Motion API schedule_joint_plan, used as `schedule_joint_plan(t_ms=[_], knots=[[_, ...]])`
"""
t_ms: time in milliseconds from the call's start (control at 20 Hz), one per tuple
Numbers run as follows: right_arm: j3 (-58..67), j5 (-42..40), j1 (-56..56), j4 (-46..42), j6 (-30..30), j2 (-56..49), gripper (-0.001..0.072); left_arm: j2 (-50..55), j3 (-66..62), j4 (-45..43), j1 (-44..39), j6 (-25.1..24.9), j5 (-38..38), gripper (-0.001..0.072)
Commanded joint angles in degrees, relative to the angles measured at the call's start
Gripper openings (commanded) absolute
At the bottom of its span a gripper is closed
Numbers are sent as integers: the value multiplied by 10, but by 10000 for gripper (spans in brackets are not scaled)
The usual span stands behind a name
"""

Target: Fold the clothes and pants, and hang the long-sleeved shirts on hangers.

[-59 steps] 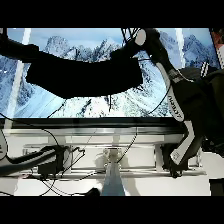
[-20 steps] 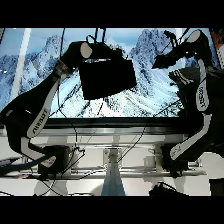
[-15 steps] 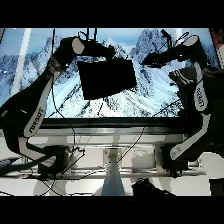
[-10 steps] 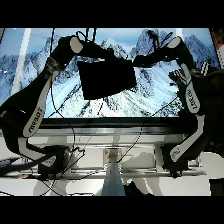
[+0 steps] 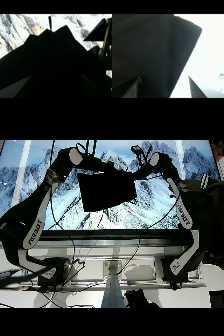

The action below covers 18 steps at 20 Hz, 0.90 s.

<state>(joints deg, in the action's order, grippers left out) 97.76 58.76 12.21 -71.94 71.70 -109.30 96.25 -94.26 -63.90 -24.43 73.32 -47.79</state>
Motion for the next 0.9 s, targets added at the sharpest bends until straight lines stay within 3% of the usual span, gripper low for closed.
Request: schedule_joint_plan(t_ms=[0,150,550,750,850], knots=[[0,-7,-16,-31,76,-1,669,0,0,1,0,0,-3,699],[0,34,-38,29,77,-10,668,0,0,4,0,0,-4,698],[0,159,-62,362,47,-115,667,0,0,20,3,0,-50,698],[0,144,-34,419,-34,-125,647,0,0,18,9,0,-50,698],[1,119,-19,433,-59,-124,311,0,0,18,13,0,-50,698]])
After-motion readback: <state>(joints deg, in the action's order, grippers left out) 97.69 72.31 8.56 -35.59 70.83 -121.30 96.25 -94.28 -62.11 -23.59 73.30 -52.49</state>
